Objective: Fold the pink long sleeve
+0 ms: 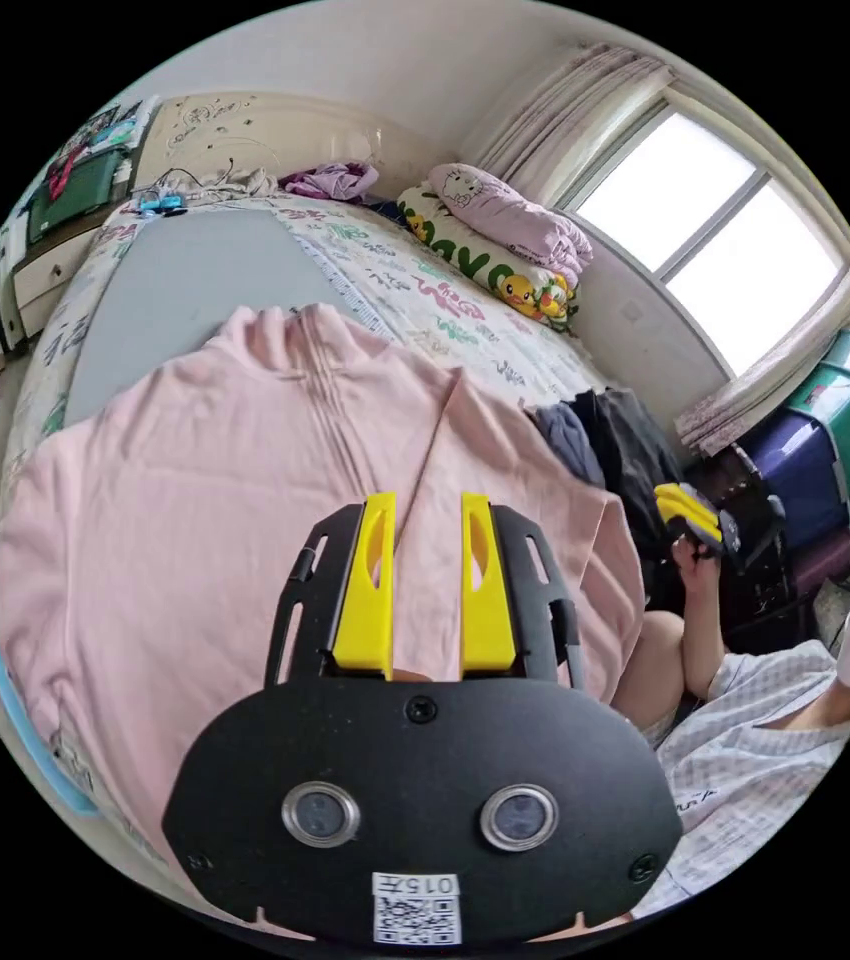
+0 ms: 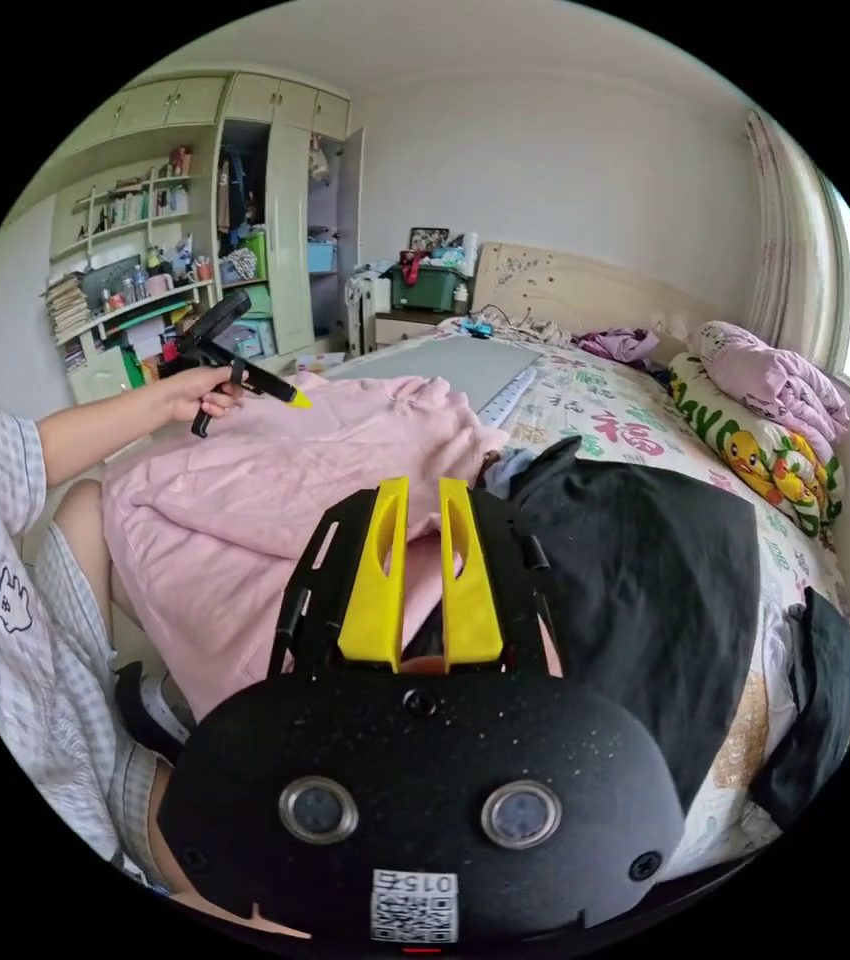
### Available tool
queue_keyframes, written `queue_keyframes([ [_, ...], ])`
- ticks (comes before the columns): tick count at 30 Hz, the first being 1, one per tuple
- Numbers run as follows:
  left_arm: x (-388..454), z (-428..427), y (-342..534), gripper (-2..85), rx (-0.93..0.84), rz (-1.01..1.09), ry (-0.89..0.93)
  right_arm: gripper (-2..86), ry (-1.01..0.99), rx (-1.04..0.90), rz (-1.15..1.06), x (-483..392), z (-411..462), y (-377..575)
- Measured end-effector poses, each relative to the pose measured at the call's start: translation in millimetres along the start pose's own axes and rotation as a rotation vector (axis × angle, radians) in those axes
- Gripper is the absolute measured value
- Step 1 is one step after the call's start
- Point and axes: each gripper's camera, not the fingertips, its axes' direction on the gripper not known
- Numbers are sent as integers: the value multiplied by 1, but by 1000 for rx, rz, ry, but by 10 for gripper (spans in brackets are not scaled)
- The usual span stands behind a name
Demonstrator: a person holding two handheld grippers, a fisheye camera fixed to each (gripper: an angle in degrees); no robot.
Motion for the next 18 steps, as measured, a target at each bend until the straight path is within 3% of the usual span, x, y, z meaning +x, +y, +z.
queue_keyframes([
  [3, -22, -51, 75, 116, -35, -86, -97, 68, -223, -86, -81, -55, 19, -10],
  [7, -48, -99, 125, 103, -40, -132, -86, 72, -429, -148, -232, -143, 44, -10],
  [13, -88, -161, 121, 31, 13, -88, -4, 62, -461, -298, -477, -282, 77, 3],
  [18, -144, -223, 110, 19, 67, -103, 87, 10, -344, -425, -348, -313, 110, 12],
])
